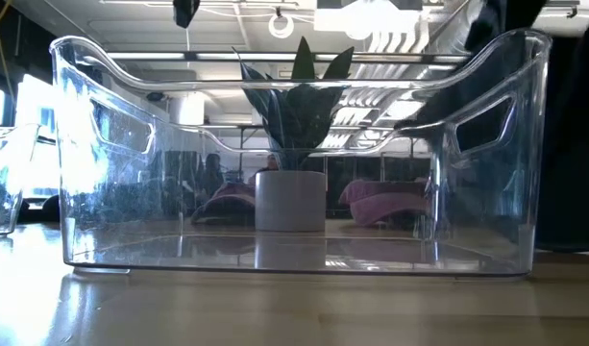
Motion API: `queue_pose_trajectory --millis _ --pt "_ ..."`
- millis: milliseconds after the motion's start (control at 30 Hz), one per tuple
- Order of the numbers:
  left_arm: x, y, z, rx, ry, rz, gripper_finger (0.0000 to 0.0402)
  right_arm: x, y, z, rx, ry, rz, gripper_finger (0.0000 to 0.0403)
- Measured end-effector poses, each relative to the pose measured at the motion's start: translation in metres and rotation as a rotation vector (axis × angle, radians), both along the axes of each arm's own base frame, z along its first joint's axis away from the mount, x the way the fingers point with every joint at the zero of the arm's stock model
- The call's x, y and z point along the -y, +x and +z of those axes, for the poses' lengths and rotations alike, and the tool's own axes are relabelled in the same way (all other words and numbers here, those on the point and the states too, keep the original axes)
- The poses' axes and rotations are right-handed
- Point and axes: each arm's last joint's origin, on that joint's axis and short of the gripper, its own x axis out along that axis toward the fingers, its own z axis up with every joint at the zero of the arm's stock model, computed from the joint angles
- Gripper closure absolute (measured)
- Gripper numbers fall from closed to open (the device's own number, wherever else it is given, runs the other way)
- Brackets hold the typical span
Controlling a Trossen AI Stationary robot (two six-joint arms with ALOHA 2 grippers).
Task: Pick & Place hat
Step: Put the bottom blue cap into the left transparent bin
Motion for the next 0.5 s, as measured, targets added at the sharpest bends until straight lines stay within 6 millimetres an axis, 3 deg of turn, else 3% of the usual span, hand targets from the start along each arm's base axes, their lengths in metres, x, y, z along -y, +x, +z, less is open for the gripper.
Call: queue_pose_trajectory --millis 133,233,333,500 --pt "0.000 0.000 0.000 0.000 0.003 0.001 0.0402 -0.006 -0.001 0.020 0.046 0.204 0.097 0.0398" --pt "0.000 0.000 0.000 -0.001 0.011 0.001 0.0402 -0.007 -0.003 0.020 0.045 0.249 0.127 0.0395" --pt "0.000 0.000 0.000 -0.001 0.012 0.002 0.0402 -0.004 -0.003 0.002 0.008 0.167 0.124 0.0394" --pt "0.000 0.000 0.000 0.000 0.008 0.004 0.0402 0.007 0.000 -0.047 -0.054 -0.073 0.030 0.0397"
